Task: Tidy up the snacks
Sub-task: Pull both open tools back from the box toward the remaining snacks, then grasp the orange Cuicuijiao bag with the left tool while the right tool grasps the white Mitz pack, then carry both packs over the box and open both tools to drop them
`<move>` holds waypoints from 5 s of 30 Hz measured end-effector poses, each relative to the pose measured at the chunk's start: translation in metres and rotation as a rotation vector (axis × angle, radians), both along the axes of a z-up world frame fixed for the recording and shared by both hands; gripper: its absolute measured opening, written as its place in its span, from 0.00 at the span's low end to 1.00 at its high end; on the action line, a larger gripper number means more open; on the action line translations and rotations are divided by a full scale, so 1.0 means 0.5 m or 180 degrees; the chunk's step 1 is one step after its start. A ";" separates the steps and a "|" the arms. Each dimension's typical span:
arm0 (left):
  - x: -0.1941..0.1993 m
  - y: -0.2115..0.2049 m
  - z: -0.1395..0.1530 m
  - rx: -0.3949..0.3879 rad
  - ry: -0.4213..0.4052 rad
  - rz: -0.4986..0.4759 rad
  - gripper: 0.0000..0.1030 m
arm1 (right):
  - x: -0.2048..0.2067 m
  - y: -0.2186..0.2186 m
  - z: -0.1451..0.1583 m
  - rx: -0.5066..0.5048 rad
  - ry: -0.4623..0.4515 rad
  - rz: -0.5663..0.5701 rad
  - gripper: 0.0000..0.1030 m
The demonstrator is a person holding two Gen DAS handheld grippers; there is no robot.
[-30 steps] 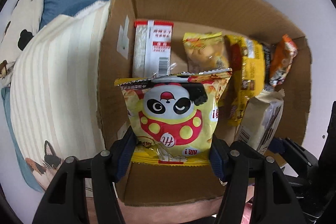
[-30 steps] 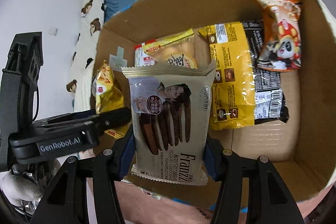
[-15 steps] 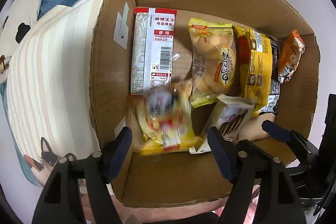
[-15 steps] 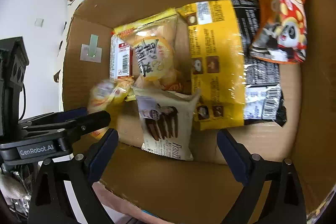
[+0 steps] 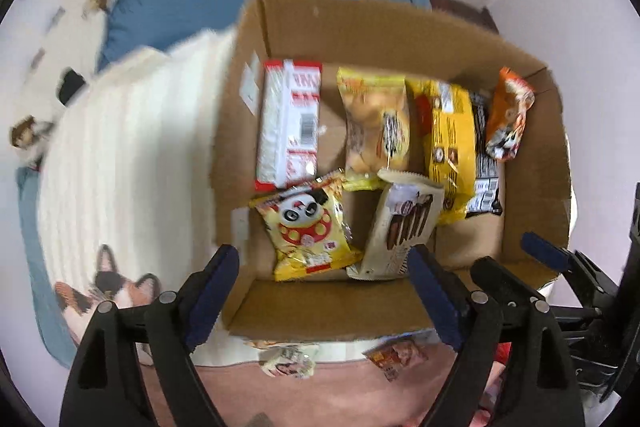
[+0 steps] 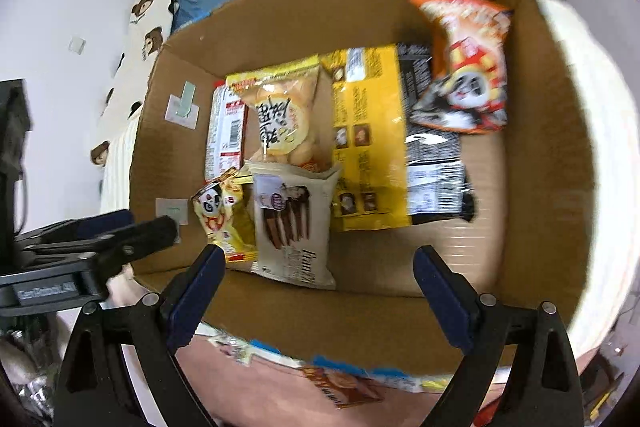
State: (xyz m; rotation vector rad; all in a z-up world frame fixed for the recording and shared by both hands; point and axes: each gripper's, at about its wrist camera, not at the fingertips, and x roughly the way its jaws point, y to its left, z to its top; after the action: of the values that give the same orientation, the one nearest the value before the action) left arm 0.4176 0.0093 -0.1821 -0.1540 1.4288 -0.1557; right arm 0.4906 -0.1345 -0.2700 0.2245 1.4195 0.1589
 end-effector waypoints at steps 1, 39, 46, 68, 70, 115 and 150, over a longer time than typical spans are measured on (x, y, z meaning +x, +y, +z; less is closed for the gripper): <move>-0.009 0.006 0.016 0.0036 -0.0117 0.0028 0.84 | -0.010 -0.002 0.011 -0.0040 -0.0070 -0.0003 0.94; -0.244 0.039 -0.141 0.0320 -0.0230 0.0305 0.84 | -0.324 -0.146 -0.058 0.0079 -0.0183 -0.0957 0.91; -0.182 0.012 -0.233 0.0291 0.0048 0.0222 0.84 | -0.293 -0.132 -0.145 0.0005 0.0051 -0.1000 0.91; -0.325 0.044 -0.283 0.0331 0.0373 0.0226 0.48 | -0.368 -0.043 -0.226 -0.0184 0.0392 -0.0380 0.57; -0.317 0.038 -0.298 0.0338 0.0405 0.0219 0.48 | -0.382 -0.037 -0.230 -0.0174 0.0408 -0.0379 0.57; -0.075 -0.131 0.080 -0.0825 -0.0099 -0.0141 0.44 | -0.262 -0.109 0.168 0.0394 -0.0900 -0.0448 0.52; 0.060 -0.197 0.008 -0.0427 0.0154 -0.0252 0.88 | -0.056 -0.167 0.045 -0.0145 -0.0209 -0.0398 0.94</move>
State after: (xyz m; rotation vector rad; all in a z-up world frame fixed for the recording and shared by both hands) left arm 0.4474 -0.0893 -0.1780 -0.2126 1.4736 -0.3152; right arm 0.4626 -0.2180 -0.2476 0.2674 1.3382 0.0309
